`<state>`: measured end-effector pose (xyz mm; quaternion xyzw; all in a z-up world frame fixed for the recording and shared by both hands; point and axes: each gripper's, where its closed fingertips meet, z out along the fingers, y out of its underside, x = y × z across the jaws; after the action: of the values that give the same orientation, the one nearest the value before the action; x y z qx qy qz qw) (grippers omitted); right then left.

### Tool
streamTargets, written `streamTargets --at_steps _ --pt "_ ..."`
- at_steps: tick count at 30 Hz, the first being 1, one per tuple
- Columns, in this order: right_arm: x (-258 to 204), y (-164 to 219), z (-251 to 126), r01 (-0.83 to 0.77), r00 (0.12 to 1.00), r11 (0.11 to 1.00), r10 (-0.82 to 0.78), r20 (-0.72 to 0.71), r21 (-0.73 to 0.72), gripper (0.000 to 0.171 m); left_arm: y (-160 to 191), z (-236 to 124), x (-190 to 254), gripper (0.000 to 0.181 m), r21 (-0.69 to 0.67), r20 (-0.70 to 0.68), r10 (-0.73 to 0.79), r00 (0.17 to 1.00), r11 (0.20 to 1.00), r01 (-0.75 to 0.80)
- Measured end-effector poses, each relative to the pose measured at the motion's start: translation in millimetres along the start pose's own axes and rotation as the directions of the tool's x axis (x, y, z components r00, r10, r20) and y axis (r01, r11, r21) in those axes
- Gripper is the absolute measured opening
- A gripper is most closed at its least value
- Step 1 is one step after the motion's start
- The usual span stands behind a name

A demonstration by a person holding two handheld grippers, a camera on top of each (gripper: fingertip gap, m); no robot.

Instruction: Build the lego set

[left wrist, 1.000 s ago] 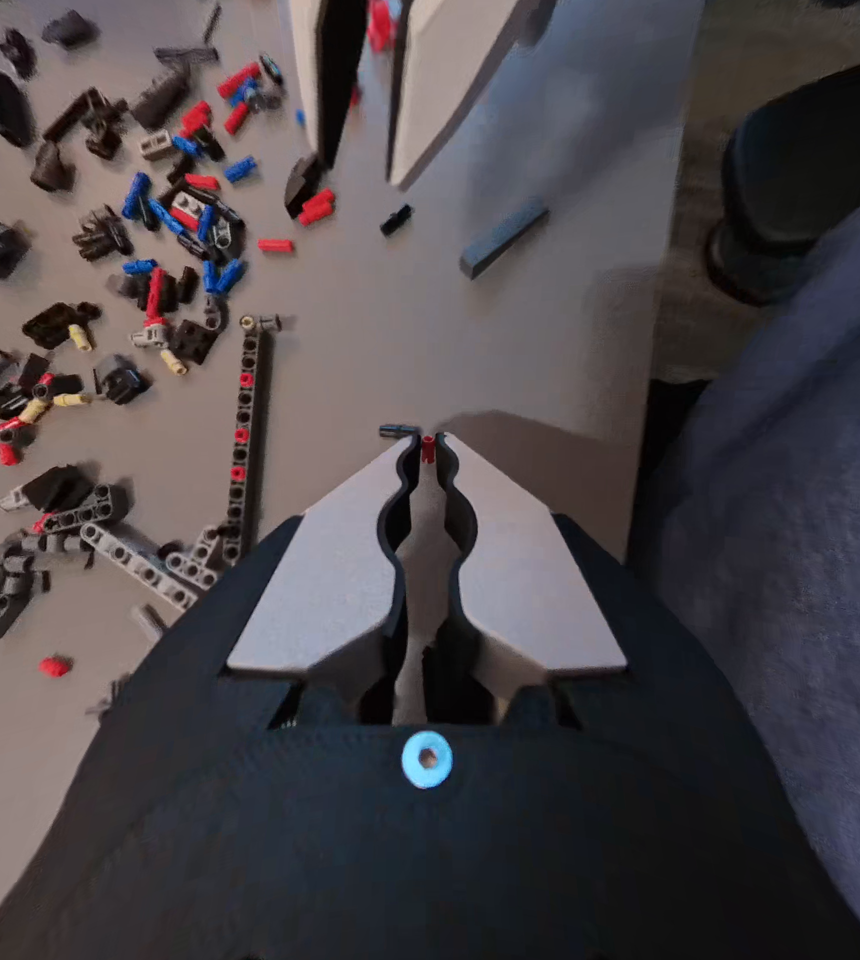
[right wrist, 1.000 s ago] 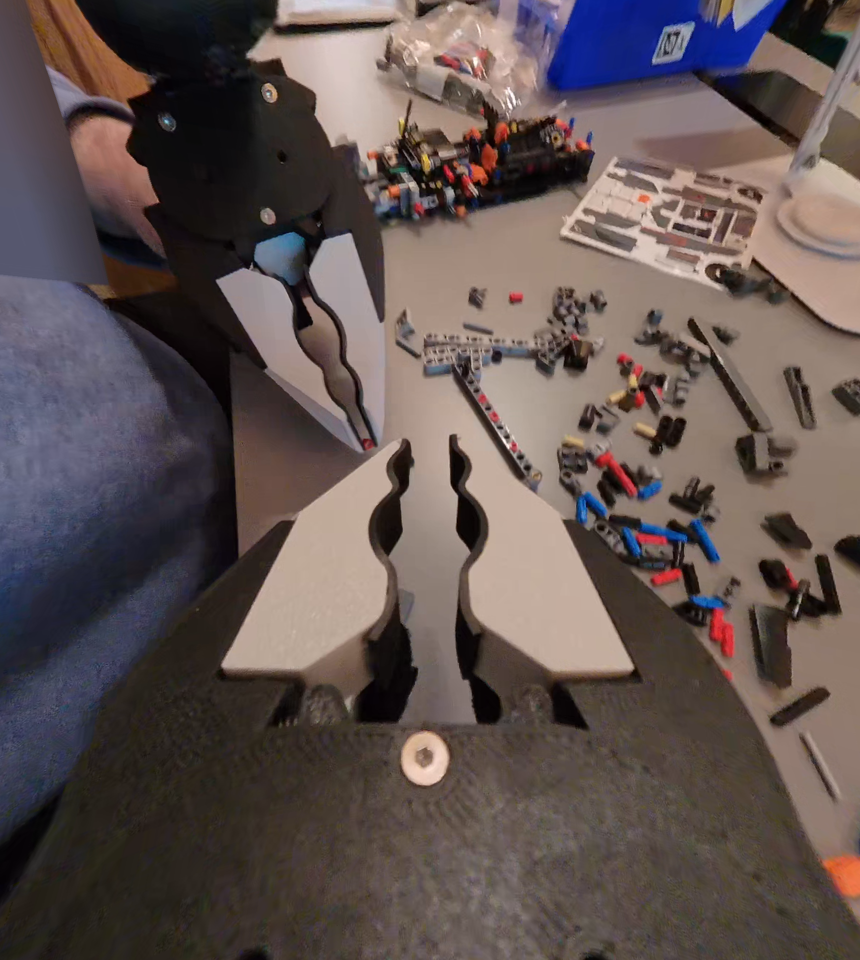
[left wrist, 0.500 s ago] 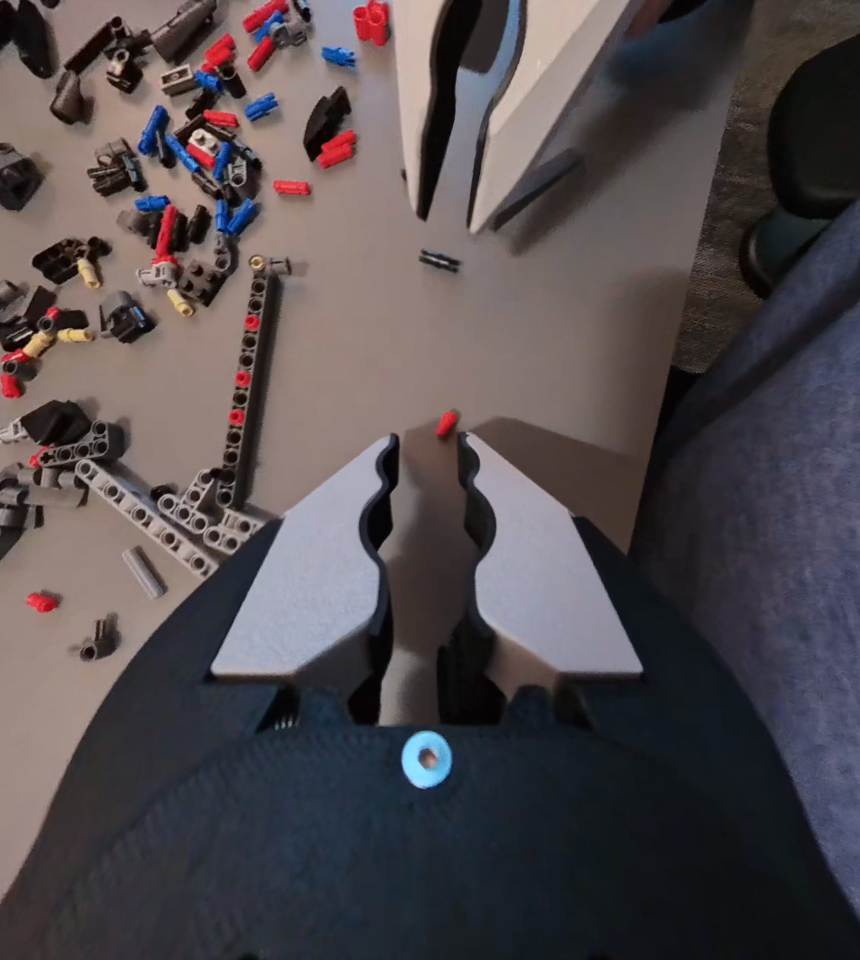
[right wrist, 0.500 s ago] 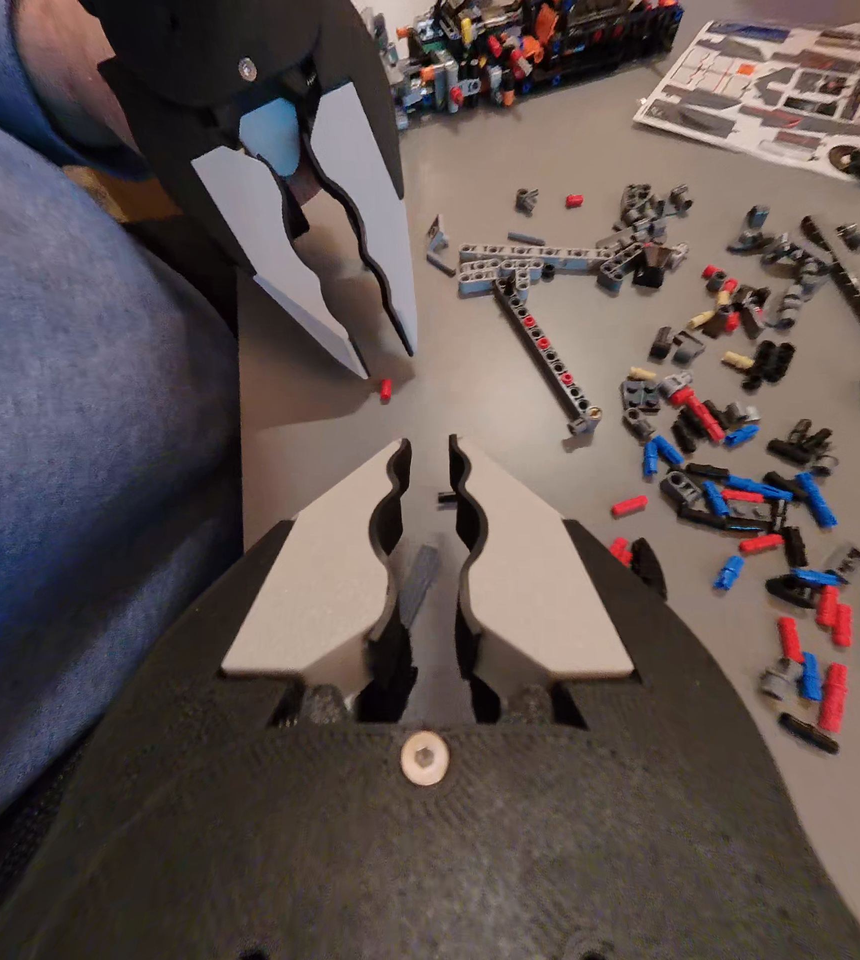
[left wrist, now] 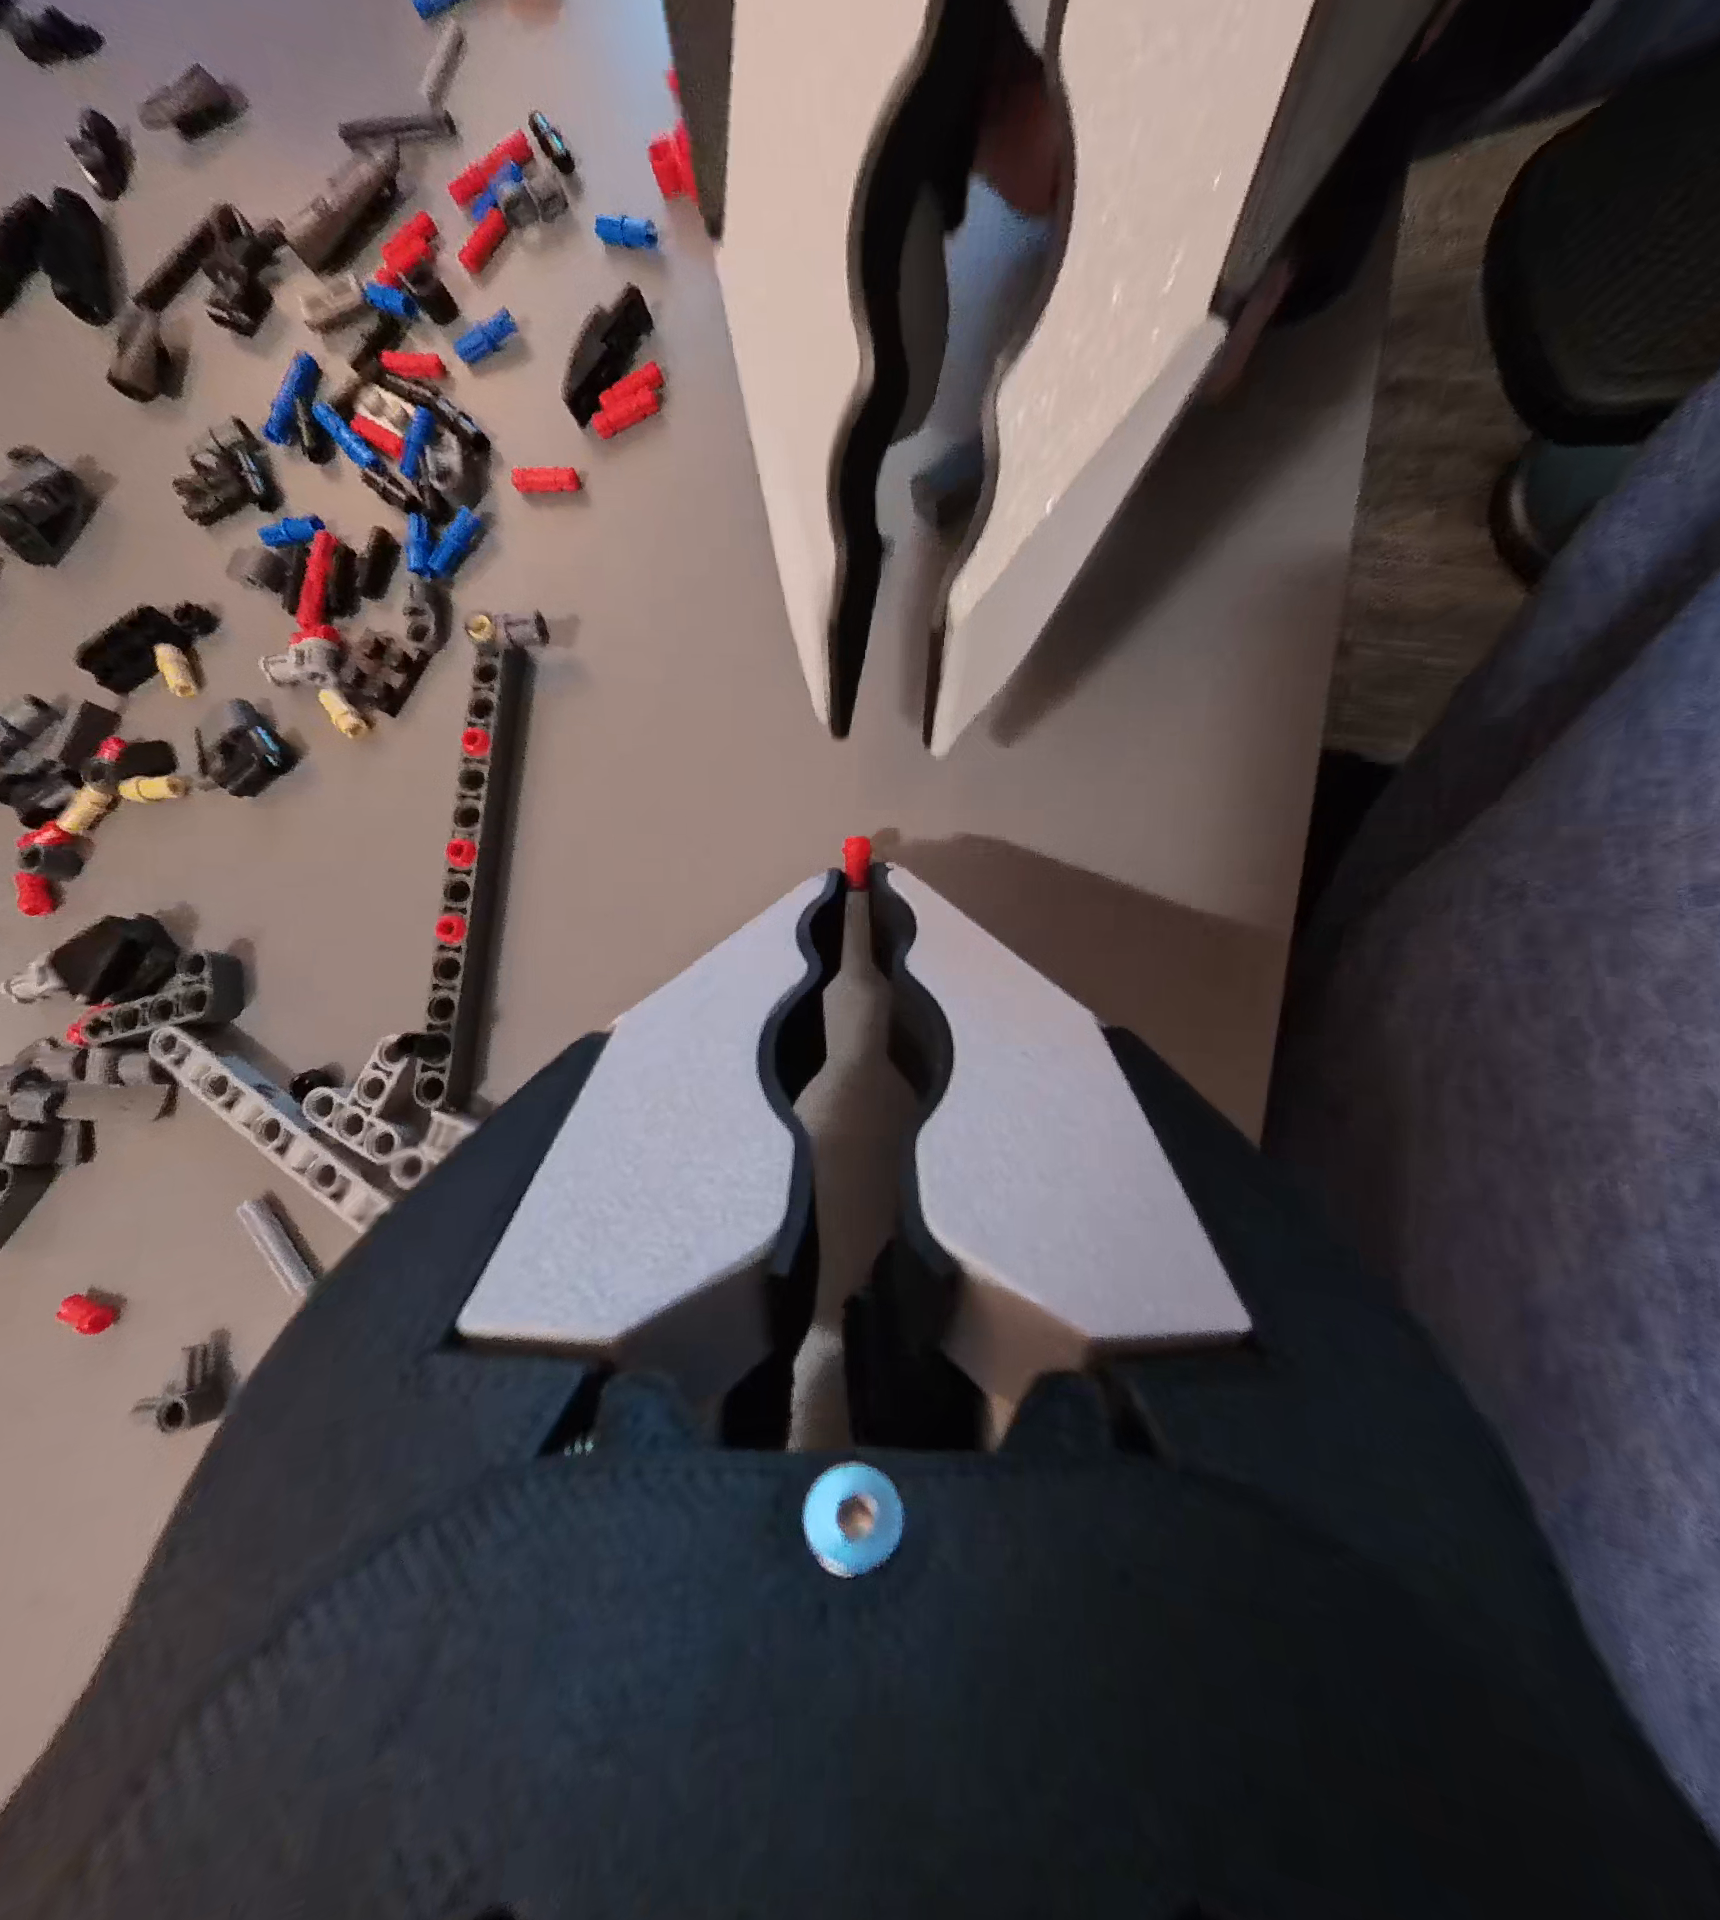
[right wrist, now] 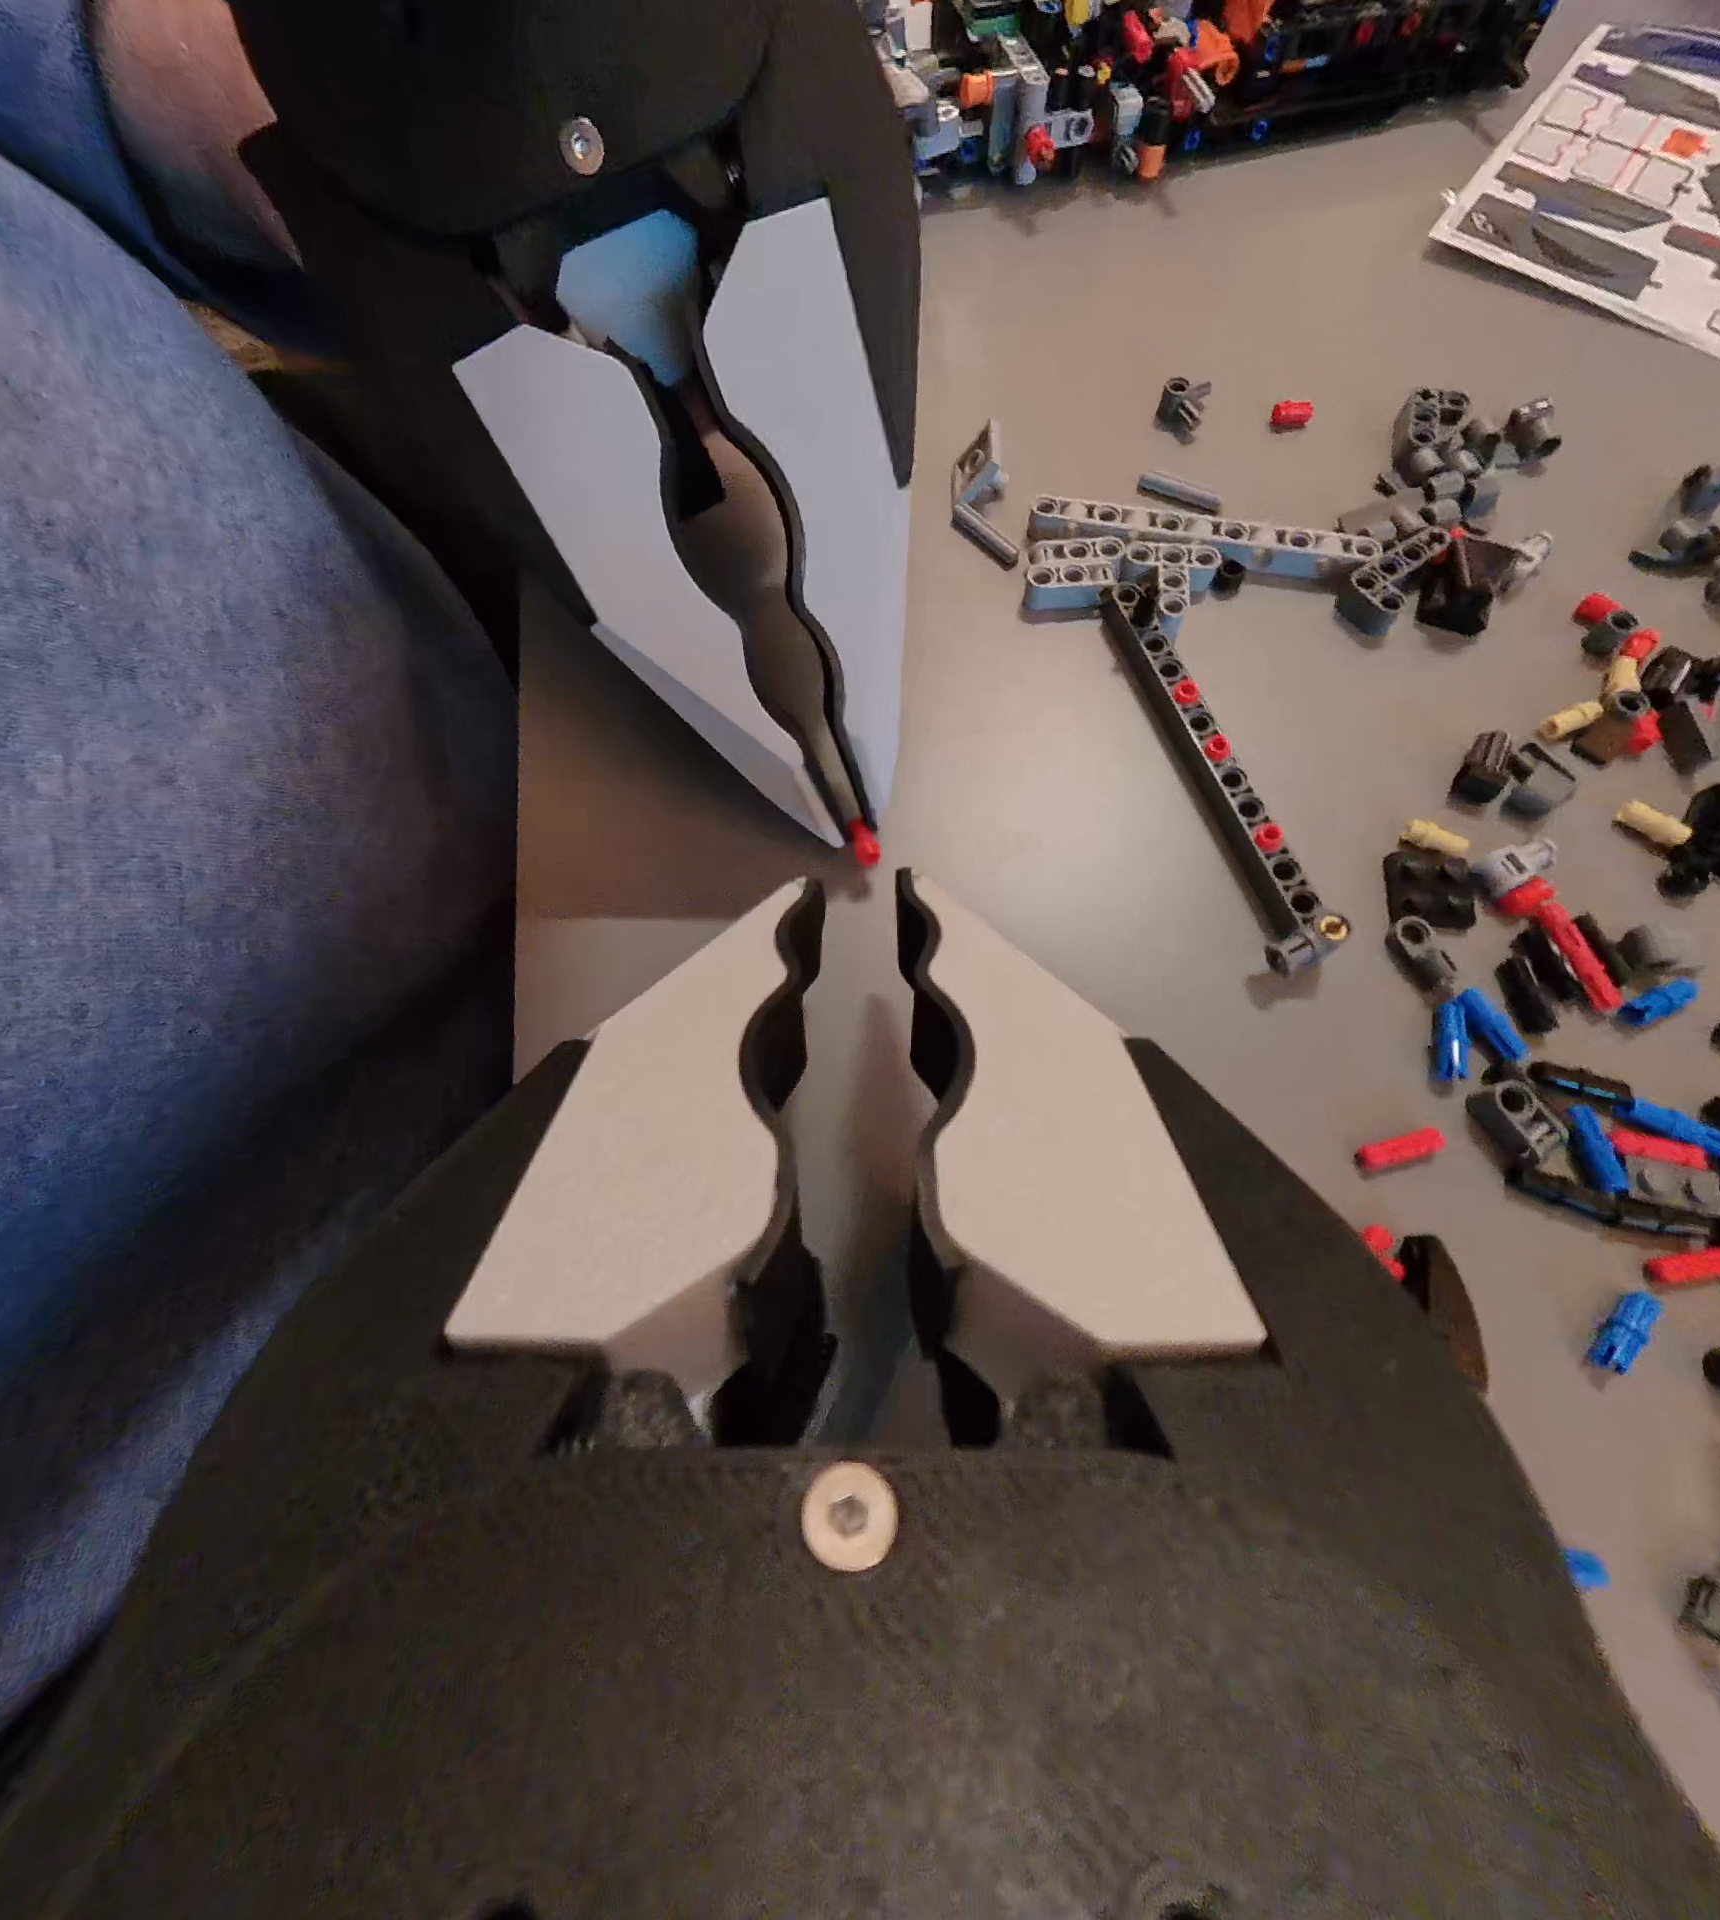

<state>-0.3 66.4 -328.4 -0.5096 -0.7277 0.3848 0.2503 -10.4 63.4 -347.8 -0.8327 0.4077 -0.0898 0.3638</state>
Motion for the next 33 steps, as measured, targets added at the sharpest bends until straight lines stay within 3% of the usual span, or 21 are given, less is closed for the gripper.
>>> streamTargets --at_steps 1,5,13,33 --pt "1.3 -1.8 0.1 0.014 1.0 1.0 -0.014 -0.004 0.003 0.012 -5.1 -2.4 -2.4 0.002 0.029 0.01 -0.004 1.0 1.0 0.004" --pt "4.8 -13.1 -3.3 -0.017 0.999 0.998 0.015 0.032 0.056 0.011 -24.5 -14.1 -8.2 0.002 0.129 0.02 -0.008 1.0 0.992 0.005" --pt "8.6 -27.1 -9.7 -0.099 0.992 0.985 0.086 0.095 0.142 0.006 -39.3 -24.0 -14.4 0.002 0.15 0.171 0.125 0.977 0.977 -0.151" --pt "5.8 -30.1 -12.9 -0.166 0.974 0.97 0.132 0.184 0.178 0.005 -43.3 -26.4 -13.5 0.002 0.158 0.184 0.189 0.965 0.963 -0.219"
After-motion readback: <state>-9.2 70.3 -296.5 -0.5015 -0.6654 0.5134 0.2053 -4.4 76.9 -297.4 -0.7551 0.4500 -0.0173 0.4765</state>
